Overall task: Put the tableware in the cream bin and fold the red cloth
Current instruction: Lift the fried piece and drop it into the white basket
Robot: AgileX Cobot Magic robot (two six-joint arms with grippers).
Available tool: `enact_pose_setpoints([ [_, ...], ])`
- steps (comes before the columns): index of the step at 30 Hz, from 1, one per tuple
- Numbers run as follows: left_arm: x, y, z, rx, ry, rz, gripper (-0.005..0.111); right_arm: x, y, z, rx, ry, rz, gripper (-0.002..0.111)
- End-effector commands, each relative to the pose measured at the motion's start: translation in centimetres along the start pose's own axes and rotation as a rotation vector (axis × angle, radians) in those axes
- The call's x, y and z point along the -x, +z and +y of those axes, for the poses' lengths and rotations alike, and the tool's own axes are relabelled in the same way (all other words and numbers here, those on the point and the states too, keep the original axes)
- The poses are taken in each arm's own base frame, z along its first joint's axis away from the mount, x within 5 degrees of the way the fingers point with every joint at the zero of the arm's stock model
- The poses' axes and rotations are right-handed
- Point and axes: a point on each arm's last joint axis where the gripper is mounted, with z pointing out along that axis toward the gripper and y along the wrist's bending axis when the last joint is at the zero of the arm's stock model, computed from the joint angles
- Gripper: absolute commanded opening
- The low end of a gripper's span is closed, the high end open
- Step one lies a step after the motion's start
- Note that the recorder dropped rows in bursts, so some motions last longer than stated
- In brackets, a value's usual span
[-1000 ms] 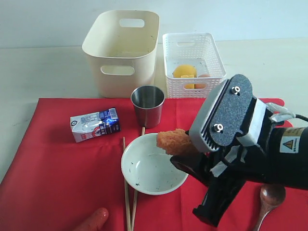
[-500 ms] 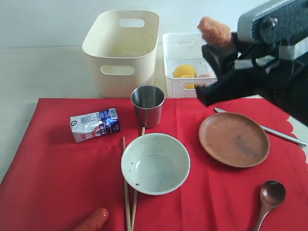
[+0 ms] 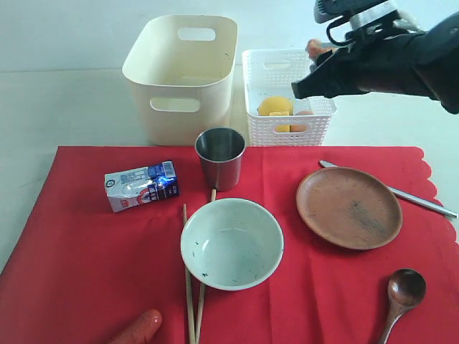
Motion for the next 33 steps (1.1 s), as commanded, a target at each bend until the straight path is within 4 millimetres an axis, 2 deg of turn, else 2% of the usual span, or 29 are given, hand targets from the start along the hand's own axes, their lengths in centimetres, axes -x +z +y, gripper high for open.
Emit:
enact_pose_setpoints([
  [1,-0.1,0.0,0.0,0.000,-0.012,-0.001,0.003,0.8,5.4,-1.0,0.065,-0.002,0.060,0.000],
  [2,-0.1,0.0,0.0,0.000,-0.012,-0.001,0.003,1.1,6.2,-1.1,0.065,0.001,0.058,0.000],
  [4,-0.1,0.0,0.0,0.000,-0.012,-0.001,0.003,2.0,9.8,-2.3,0.059,0.030,0.047,0.000],
  [6,-0.1,0.0,0.0,0.000,-0.012,-0.001,0.003,2.4,11.7,-2.5,0.076,0.040,0.042,0.000],
  [10,-0.1,0.0,0.0,0.000,-0.012,-0.001,0.003,2.8,13.7,-2.5,0.074,0.062,0.023,0.000],
  [15,-0.1,0.0,0.0,0.000,-0.012,-0.001,0.003,2.7,14.0,-2.5,0.062,0.062,0.022,0.000],
  [18,-0.1,0.0,0.0,0.000,-0.012,-0.001,0.003,2.7,14.0,-2.5,0.060,0.062,0.021,0.004],
  [23,-0.1,0.0,0.0,0.000,-0.012,-0.001,0.003,2.8,14.0,-2.7,0.044,0.068,0.012,0.020],
  [33,-0.1,0.0,0.0,0.000,-0.012,-0.001,0.003,2.8,14.0,-2.7,0.039,0.056,0.010,0.064],
])
